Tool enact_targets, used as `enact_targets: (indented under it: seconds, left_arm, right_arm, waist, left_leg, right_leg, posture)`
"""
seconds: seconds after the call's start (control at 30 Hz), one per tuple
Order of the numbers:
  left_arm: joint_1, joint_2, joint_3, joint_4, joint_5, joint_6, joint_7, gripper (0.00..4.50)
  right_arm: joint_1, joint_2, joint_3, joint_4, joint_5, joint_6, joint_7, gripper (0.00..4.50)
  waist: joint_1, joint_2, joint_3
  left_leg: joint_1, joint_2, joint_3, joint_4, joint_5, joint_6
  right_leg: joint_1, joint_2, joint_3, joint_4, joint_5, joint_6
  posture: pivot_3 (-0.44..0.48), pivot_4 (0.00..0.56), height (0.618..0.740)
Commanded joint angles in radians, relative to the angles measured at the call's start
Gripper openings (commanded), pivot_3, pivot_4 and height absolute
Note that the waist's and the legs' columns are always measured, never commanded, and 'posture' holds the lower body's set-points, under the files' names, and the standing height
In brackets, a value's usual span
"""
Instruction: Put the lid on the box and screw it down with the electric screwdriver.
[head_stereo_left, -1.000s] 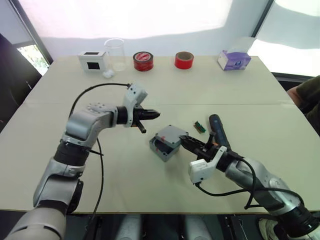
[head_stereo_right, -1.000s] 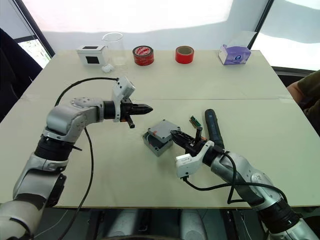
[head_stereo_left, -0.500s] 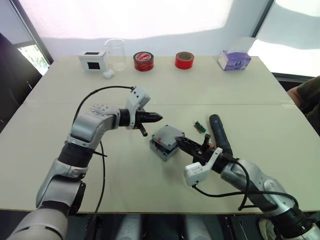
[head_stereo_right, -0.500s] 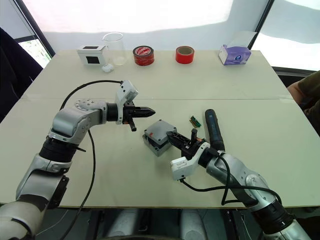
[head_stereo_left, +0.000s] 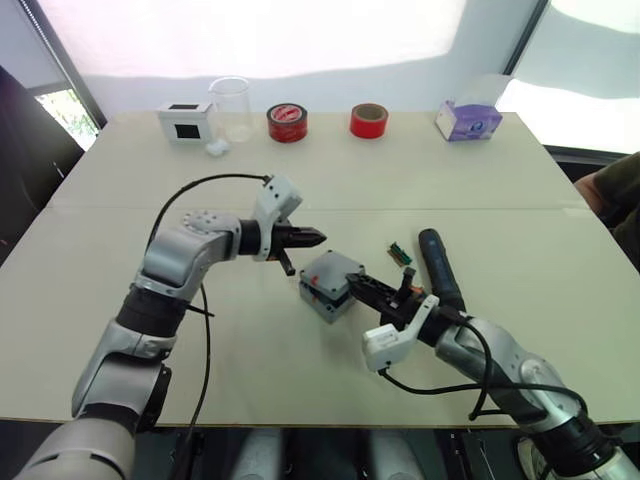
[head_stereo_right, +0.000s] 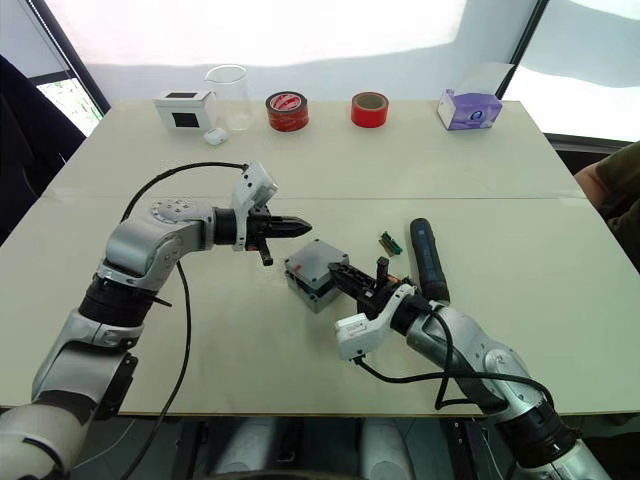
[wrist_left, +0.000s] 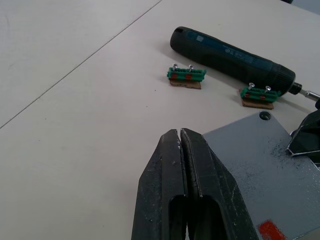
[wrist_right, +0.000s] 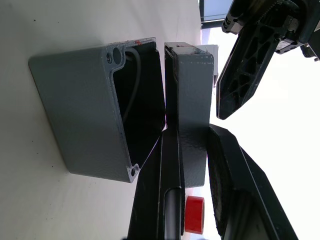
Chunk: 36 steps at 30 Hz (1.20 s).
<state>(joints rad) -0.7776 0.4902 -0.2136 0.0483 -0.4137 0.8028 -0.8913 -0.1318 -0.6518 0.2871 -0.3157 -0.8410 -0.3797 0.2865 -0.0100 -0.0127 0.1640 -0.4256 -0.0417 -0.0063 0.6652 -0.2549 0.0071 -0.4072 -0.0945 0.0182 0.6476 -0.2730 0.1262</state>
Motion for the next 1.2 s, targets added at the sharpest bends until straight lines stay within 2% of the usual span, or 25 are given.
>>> enact_targets:
  seconds: [0.03, 0.23, 0.4, 0.67, 0.7, 0.73, 0.83, 0.87, 1.0, 1.2]
  left_arm:
    - [0.007, 0.011, -0.003, -0.059, 0.001, 0.005, -0.019, 0.03]
    - [0.042, 0.052, -0.046, -0.114, 0.015, 0.015, -0.063, 0.03]
    - [0.061, 0.078, -0.106, -0.113, 0.073, -0.022, -0.080, 0.03]
    - [0.089, 0.067, -0.176, -0.100, 0.147, -0.080, -0.095, 0.03]
    - [0.090, 0.065, -0.181, -0.095, 0.155, -0.085, -0.095, 0.00]
    - [0.092, 0.062, -0.185, -0.092, 0.160, -0.088, -0.096, 0.00]
    - [0.106, 0.054, -0.201, -0.084, 0.180, -0.100, -0.101, 0.00]
    - [0.109, 0.052, -0.203, -0.084, 0.185, -0.102, -0.103, 0.00]
    - [0.140, 0.059, -0.241, -0.066, 0.237, -0.144, -0.108, 0.00]
    - [0.172, 0.046, -0.238, -0.047, 0.252, -0.194, -0.122, 0.00]
  right_arm:
    - [-0.012, 0.013, -0.004, -0.037, -0.001, -0.005, 0.008, 0.12]
    - [-0.007, 0.008, 0.002, -0.012, -0.004, -0.007, 0.032, 0.12]
    - [-0.009, 0.008, 0.012, -0.006, -0.010, -0.019, 0.038, 0.12]
    - [0.023, 0.011, -0.003, -0.014, 0.010, 0.002, 0.058, 0.12]
    - [0.025, 0.012, -0.006, -0.014, 0.017, 0.009, 0.065, 1.13]
    - [0.026, 0.011, -0.008, -0.015, 0.015, 0.012, 0.067, 1.29]
    - [0.031, 0.006, -0.017, -0.022, 0.007, 0.006, 0.063, 2.55]
    - [0.032, 0.005, -0.018, -0.024, 0.006, 0.005, 0.062, 2.81]
    - [0.052, 0.004, -0.026, -0.050, 0.007, -0.001, 0.062, 4.41]
    - [0.068, 0.002, -0.051, -0.087, 0.029, -0.008, 0.067, 4.49]
  waist:
    - [0.000, 0.000, 0.000]
    - [0.000, 0.000, 0.000]
    - [0.001, 0.000, 0.000]
    - [0.003, 0.000, -0.001]
    - [0.004, 0.000, -0.001]
    - [0.006, 0.000, -0.001]
    - [0.004, 0.000, -0.001]
    - [0.004, 0.000, -0.001]
    - [0.005, 0.001, -0.005]
    - [0.011, 0.000, -0.007]
  left_leg:
    - [0.000, 0.000, 0.000, 0.000, 0.000, 0.000]
    - [0.000, 0.000, 0.000, 0.000, 0.000, 0.000]
    - [0.000, 0.000, 0.000, 0.000, -0.001, 0.001]
    - [0.005, 0.000, 0.000, 0.000, -0.002, 0.003]
    - [0.006, 0.000, 0.000, 0.000, -0.002, 0.003]
    - [0.009, 0.000, 0.000, 0.000, -0.003, 0.005]
    - [0.013, 0.000, 0.000, 0.000, -0.004, 0.007]
    - [0.017, 0.000, 0.000, 0.000, -0.004, 0.007]
    - [0.018, 0.000, 0.000, -0.001, -0.005, 0.008]
    - [0.018, 0.000, 0.000, -0.001, -0.005, 0.008]
  right_leg:
    - [0.000, 0.000, 0.000, 0.000, 0.000, 0.000]
    - [0.000, 0.000, 0.000, 0.000, 0.000, 0.000]
    - [0.001, 0.000, 0.000, 0.000, 0.000, 0.000]
    - [0.005, 0.000, 0.000, 0.000, 0.000, 0.000]
    - [0.007, 0.000, 0.000, -0.001, 0.000, 0.000]
    - [0.010, 0.000, -0.001, -0.001, 0.000, -0.001]
    - [0.015, 0.000, -0.001, -0.002, -0.001, -0.001]
    - [0.018, 0.000, -0.001, -0.002, -0.001, -0.001]
    - [0.019, 0.000, -0.001, -0.002, -0.002, -0.001]
    - [0.019, 0.000, -0.001, -0.002, -0.002, -0.002]
  posture:
    - [0.000, 0.150, 0.740]
    - [0.000, 0.150, 0.740]
    - [0.000, 0.150, 0.740]
    - [0.000, 0.150, 0.740]
    - [0.000, 0.150, 0.740]
    - [0.000, 0.150, 0.740]
    - [0.000, 0.150, 0.740]
    - [0.000, 0.150, 0.740]
    - [0.000, 0.150, 0.740]
    - [0.000, 0.150, 0.740]
